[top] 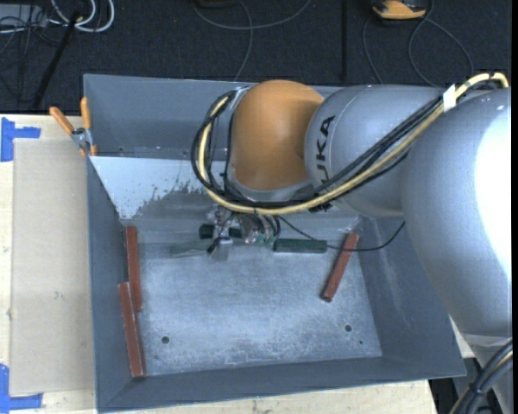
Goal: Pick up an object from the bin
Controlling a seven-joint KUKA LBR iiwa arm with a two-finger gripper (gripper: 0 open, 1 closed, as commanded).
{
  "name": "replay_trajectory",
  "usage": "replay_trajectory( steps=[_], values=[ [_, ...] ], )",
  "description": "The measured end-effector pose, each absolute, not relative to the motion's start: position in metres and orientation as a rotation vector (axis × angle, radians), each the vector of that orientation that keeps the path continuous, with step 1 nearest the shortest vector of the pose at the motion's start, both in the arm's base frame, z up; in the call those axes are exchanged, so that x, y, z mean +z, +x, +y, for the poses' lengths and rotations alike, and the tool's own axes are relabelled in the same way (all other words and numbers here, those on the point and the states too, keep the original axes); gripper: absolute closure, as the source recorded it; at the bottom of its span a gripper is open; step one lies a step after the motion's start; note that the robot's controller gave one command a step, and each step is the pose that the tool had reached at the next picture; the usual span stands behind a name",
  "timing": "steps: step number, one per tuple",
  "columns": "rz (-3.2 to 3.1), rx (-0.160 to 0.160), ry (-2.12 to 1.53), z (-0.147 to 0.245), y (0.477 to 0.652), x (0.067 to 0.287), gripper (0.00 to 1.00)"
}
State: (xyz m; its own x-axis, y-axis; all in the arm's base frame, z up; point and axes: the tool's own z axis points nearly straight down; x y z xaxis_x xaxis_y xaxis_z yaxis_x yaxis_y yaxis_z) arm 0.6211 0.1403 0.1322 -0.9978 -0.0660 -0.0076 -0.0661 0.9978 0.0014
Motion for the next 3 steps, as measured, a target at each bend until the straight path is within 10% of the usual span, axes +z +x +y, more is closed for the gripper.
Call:
replay_trajectory(
  steps=[3],
  values=[
    [3.136,0.002,-0.095,0.14,0.624,0.185,1.0]
  ],
)
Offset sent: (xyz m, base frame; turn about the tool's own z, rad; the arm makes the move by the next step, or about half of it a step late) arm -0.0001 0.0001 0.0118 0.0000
